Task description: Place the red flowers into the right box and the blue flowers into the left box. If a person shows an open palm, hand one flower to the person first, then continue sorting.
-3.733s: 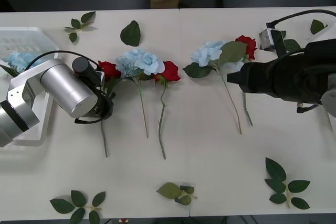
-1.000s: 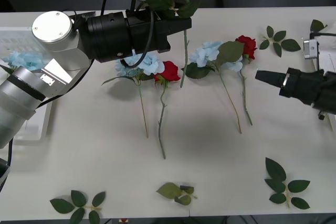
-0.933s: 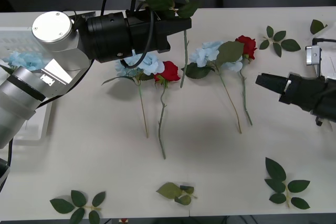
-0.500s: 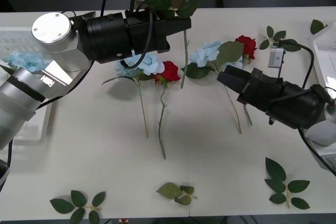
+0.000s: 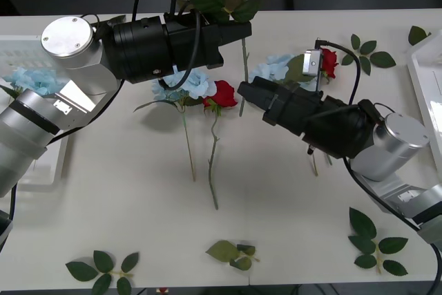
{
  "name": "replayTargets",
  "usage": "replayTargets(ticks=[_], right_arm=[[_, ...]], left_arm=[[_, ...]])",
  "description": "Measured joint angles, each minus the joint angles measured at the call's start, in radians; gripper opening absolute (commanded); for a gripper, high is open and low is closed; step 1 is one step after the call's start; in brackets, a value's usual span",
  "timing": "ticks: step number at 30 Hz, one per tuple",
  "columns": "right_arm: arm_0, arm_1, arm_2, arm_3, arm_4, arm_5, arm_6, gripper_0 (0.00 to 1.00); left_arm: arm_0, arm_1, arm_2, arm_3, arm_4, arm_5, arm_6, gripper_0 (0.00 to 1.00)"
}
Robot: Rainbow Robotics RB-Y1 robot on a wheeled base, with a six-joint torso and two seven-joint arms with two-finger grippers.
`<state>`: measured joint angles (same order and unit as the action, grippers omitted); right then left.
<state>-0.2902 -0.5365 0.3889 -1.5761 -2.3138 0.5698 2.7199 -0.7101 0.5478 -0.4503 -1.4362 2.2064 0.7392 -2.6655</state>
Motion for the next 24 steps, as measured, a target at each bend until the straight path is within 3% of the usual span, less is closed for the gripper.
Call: replayTargets(ticks=[1, 3, 5, 18, 19, 20, 22, 24], right_arm=[[-0.005, 0.004, 0.007, 0.0, 0.0, -0.013, 0.0, 0.52], [-0.016, 0.013, 0.019, 0.0, 0.0, -0.039, 0.0, 0.17], [-0.025, 0.024, 0.025, 0.0, 0.0, -0.05, 0.0, 0.01], [-0.05, 0.056, 0.033, 0.0, 0.001, -0.066, 0.0, 0.0], [-0.05, 0.056, 0.033, 0.0, 0.001, -0.066, 0.0, 0.0], [-0.05, 0.056, 0.033, 0.0, 0.001, -0.066, 0.0, 0.0], [-0.05, 0.056, 0.033, 0.0, 0.001, -0.07, 0.0, 0.0], [-0.05, 0.056, 0.033, 0.0, 0.001, -0.076, 0.0, 0.0]], left_arm=[[0.0, 0.0, 0.0, 0.0, 0.002, 0.0, 0.0, 0.0], [0.001, 0.0, 0.0, 0.0, 0.008, 0.0, 0.0, 0.0], [0.001, 0.0, 0.0, 0.0, 0.009, 0.0, 0.0, 0.0], [0.01, 0.001, 0.0, 0.0, 0.015, -0.005, 0.0, 0.0], [0.01, 0.001, 0.0, 0.0, 0.015, -0.005, 0.0, 0.09], [0.01, 0.001, 0.0, 0.0, 0.015, -0.005, 0.0, 0.57], [0.01, 0.001, 0.0, 0.0, 0.021, -0.005, 0.0, 0.96], [0.011, 0.001, 0.0, 0.0, 0.028, -0.006, 0.0, 1.0]])
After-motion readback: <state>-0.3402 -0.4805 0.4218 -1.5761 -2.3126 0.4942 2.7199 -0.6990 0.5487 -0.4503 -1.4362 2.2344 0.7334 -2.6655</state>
